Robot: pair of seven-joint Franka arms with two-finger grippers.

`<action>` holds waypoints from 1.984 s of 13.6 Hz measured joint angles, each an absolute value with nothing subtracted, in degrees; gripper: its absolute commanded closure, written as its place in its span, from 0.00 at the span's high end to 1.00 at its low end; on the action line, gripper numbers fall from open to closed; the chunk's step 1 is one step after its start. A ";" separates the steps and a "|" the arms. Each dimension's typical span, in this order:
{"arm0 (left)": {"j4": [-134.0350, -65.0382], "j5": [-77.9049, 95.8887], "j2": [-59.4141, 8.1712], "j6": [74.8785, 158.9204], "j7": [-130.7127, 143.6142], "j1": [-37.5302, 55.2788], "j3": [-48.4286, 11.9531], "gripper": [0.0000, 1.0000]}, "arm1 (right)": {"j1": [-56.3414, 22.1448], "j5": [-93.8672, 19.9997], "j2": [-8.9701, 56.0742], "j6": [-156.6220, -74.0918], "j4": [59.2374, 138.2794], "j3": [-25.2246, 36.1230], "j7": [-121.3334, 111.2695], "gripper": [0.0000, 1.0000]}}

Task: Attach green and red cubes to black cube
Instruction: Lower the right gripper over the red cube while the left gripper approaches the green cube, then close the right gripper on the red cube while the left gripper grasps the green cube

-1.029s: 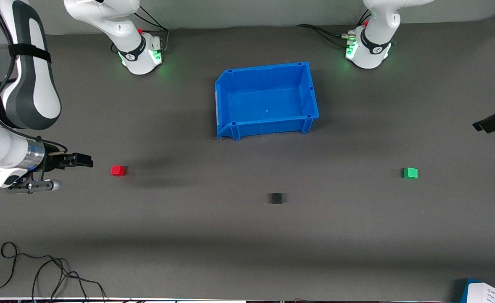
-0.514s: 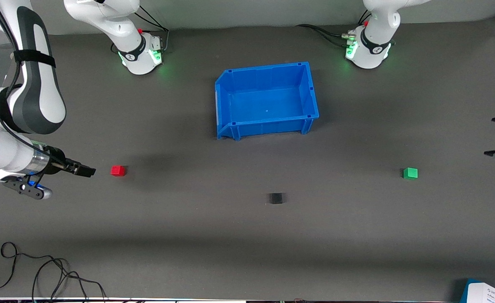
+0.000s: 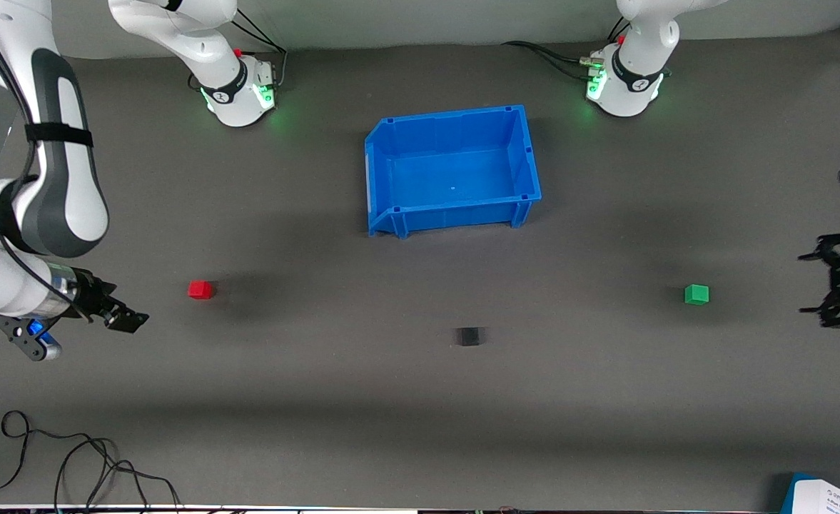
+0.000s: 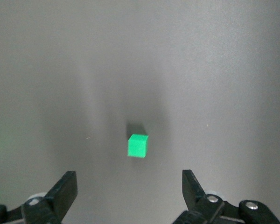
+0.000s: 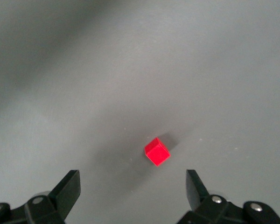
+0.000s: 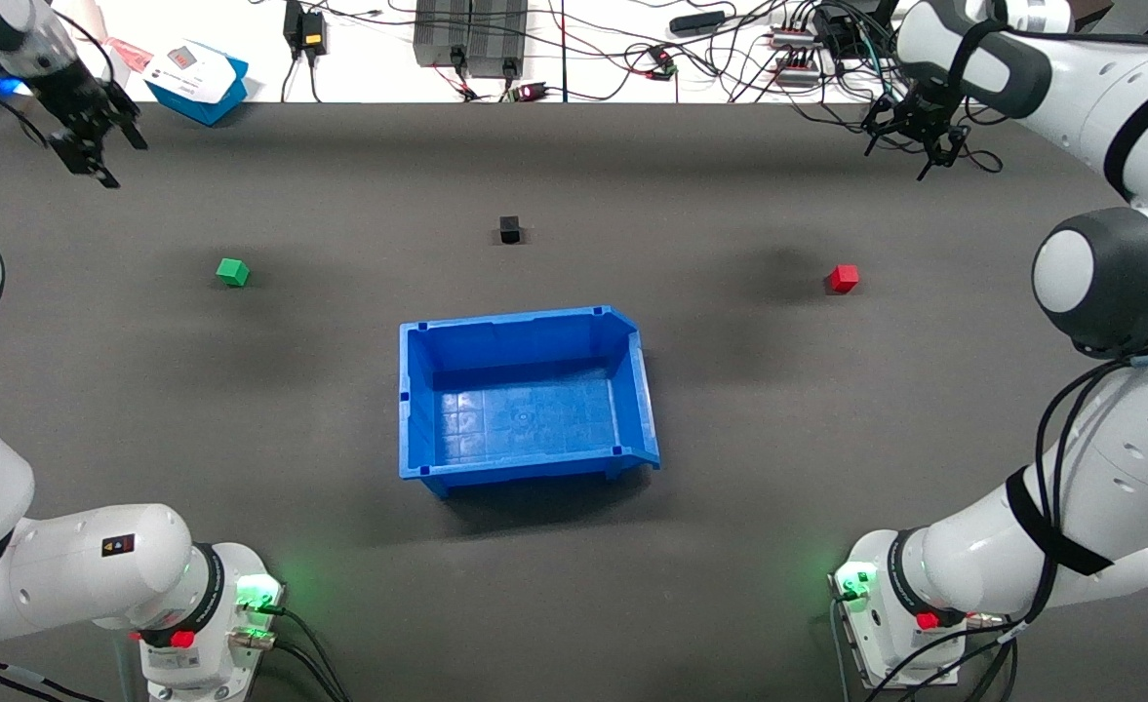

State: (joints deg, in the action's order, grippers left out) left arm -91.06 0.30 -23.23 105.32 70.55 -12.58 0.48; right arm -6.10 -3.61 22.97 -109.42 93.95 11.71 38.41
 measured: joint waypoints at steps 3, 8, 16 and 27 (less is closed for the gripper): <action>-97.44 0.30 -24.78 114.04 72.94 -12.26 0.33 0.96 | -6.10 -4.00 24.17 -111.70 96.70 12.78 47.67 0.99; -100.78 0.22 -29.55 121.27 75.60 -11.35 0.08 0.97 | -6.94 -4.75 24.17 -119.88 104.12 13.31 65.79 1.00; -104.31 -0.63 -35.15 128.67 76.75 -10.29 -0.01 0.96 | -9.48 -2.01 24.29 -135.04 115.28 14.59 81.21 1.00; -106.05 -1.30 -34.59 128.02 77.00 -9.73 -0.03 0.45 | -9.67 -3.78 25.91 -147.74 124.13 14.54 82.49 0.99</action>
